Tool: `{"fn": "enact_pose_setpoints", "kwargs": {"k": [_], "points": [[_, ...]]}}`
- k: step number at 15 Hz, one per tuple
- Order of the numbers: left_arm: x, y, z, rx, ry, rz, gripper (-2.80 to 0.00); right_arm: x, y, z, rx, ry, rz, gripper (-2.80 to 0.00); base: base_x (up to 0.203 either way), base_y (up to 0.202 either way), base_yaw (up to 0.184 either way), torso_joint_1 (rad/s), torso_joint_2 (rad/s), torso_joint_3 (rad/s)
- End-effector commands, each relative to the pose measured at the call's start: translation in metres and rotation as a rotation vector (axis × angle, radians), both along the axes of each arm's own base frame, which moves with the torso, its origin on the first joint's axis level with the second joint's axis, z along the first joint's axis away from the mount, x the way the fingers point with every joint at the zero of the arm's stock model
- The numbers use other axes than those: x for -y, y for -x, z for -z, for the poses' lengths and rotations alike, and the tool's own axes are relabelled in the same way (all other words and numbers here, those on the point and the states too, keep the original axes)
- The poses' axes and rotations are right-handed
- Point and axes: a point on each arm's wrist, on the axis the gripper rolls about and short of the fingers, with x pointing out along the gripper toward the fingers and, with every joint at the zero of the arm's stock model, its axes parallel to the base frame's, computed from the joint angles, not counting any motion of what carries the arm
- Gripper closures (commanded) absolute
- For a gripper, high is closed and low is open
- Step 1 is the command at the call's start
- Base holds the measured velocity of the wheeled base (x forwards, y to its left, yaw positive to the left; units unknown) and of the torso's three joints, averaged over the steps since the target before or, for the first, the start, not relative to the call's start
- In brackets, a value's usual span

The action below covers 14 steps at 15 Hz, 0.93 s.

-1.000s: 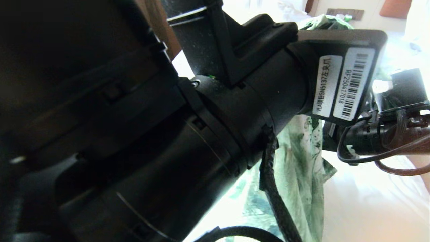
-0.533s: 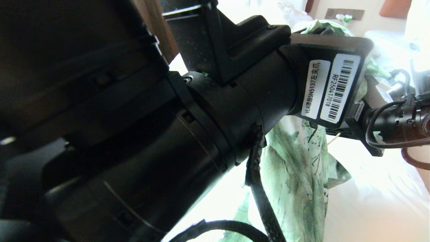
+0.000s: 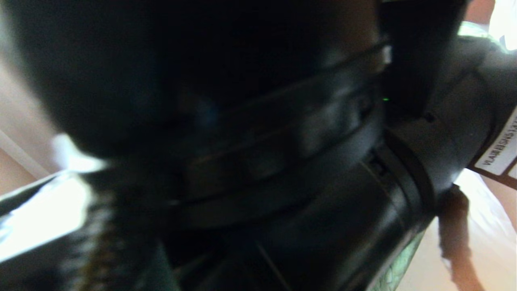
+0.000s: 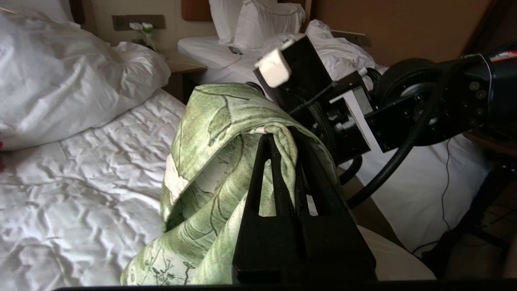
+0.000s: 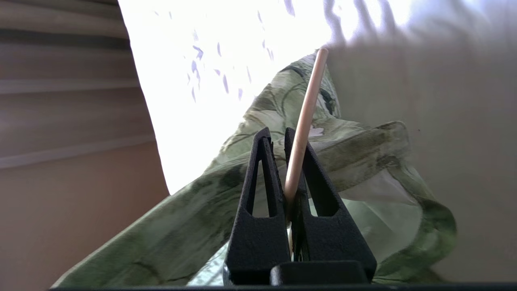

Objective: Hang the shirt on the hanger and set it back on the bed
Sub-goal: Take the clothes hanger out of the clothes

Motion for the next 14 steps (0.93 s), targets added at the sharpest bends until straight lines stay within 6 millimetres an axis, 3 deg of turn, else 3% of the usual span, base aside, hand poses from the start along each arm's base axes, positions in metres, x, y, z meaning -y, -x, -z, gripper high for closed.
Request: {"fn": "enact_pose_setpoints", "kwargs": {"k": [1, 7, 11, 14], "points": [[0.018, 0.005, 0.011, -0.006, -0.038, 0.021, 0.0, -0.002, -0.006, -0.004, 0.001, -0.016, 0.006, 0.0, 0.0, 0.0, 0.0, 0.0, 0.0, 0.0], [0.02, 0.02, 0.015, -0.026, -0.185, 0.096, 0.0, 0.003, 0.007, -0.032, 0.022, -0.027, 0.012, 0.0, 0.0, 0.0, 0.0, 0.0, 0.0, 0.0], [0.019, 0.024, 0.019, -0.029, -0.205, 0.105, 0.0, 0.007, 0.018, -0.054, 0.04, -0.033, 0.015, 0.0, 0.0, 0.0, 0.0, 0.0, 0.0, 0.0], [0.011, 0.02, 0.018, 0.012, -0.234, 0.083, 0.0, 0.01, 0.026, -0.06, 0.036, -0.031, 0.015, 0.0, 0.0, 0.0, 0.0, 0.0, 0.0, 0.0]]}}
